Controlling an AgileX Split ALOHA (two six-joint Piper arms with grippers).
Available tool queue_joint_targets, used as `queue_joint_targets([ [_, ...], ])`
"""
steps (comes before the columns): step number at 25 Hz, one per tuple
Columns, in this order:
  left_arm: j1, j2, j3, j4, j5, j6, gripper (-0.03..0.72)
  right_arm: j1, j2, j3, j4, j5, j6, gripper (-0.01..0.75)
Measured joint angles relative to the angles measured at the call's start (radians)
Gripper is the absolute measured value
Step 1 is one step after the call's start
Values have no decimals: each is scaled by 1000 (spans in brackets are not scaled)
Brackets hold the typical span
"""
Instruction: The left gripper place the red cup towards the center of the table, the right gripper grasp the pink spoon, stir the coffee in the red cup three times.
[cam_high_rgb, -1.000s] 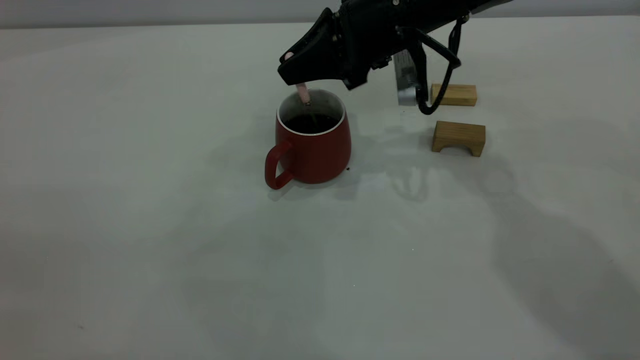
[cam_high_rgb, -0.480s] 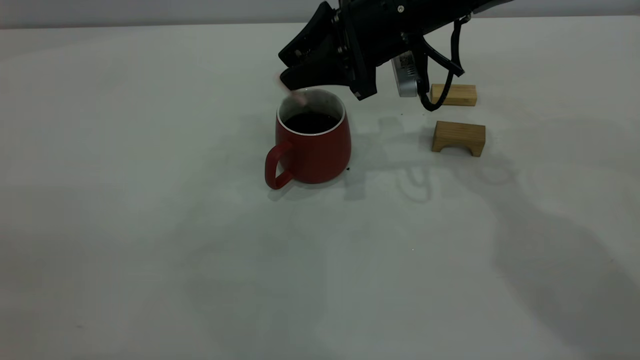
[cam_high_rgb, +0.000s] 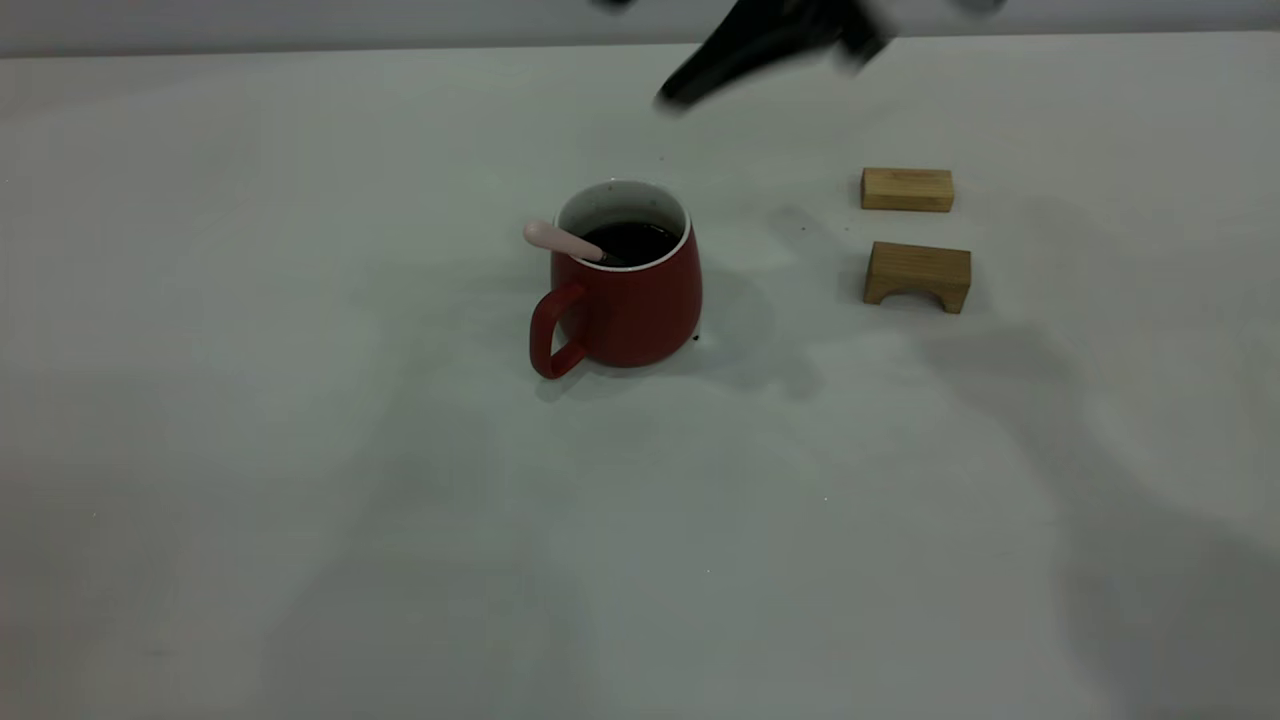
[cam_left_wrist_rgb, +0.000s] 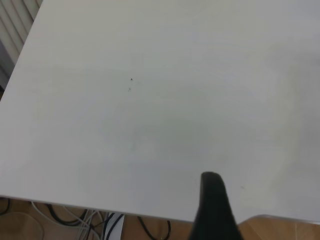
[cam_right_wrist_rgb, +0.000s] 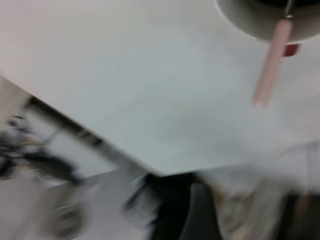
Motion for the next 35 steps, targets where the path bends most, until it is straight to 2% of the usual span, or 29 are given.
queue_joint_targets([
  [4, 0, 0, 0, 0, 0, 0, 594, 0, -190, 0, -260, 33, 0, 528],
  [7, 0, 0, 0, 0, 0, 0, 594, -1, -314, 0, -357, 49, -20, 445],
  [9, 0, 0, 0, 0, 0, 0, 594, -6, -392, 0, -407, 87, -86, 393],
  [13, 0, 0, 0, 0, 0, 0, 594, -12, -547, 1, -543, 252, -277, 292],
  [17, 0, 0, 0, 0, 0, 0, 594, -12, -698, 32, -668, 283, -369, 214],
  [21, 0, 0, 0, 0, 0, 0, 594, -12, -908, 167, -716, 290, -492, 194],
  [27, 0, 0, 0, 0, 0, 0, 594, -22, -1296, 461, -722, 291, -755, 193],
  [30, 0, 0, 0, 0, 0, 0, 594, -67, -1514, 602, -722, 291, -841, 193],
  [35, 0, 0, 0, 0, 0, 0, 594, -168, -1799, 807, -726, 291, -854, 195],
])
